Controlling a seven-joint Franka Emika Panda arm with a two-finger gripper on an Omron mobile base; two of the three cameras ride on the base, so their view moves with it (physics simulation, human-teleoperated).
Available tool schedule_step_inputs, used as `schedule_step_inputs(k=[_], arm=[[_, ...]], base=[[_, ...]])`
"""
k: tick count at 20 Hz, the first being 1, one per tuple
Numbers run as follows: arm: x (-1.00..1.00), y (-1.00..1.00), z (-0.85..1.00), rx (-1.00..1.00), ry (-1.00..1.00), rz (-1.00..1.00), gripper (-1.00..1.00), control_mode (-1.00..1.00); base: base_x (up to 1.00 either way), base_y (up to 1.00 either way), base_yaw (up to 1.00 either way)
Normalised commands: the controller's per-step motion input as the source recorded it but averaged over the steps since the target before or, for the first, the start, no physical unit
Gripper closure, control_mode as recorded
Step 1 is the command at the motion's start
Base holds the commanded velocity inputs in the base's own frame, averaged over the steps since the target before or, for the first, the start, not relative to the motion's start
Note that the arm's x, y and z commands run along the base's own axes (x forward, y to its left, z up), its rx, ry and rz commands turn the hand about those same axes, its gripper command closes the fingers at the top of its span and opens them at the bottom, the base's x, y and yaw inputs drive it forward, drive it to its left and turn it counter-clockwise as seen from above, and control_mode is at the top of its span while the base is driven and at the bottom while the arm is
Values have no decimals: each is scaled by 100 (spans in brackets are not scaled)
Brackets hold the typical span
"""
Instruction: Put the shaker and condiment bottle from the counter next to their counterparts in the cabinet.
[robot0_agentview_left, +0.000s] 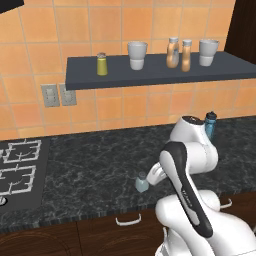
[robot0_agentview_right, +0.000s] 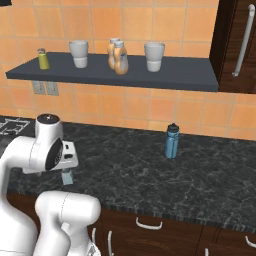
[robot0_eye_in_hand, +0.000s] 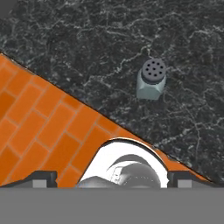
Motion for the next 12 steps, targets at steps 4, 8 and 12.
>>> schedule_step_inputs(k=[4,8,12], arm=[[30,13,-21,-3,-6,-11,-100,-100],[10,6,-13,0,-1,-6,-100,-100],[5,0,-9,0,0,-1,-100,-100]], base=[[0,0,0],[0,0,0],[0,0,0]])
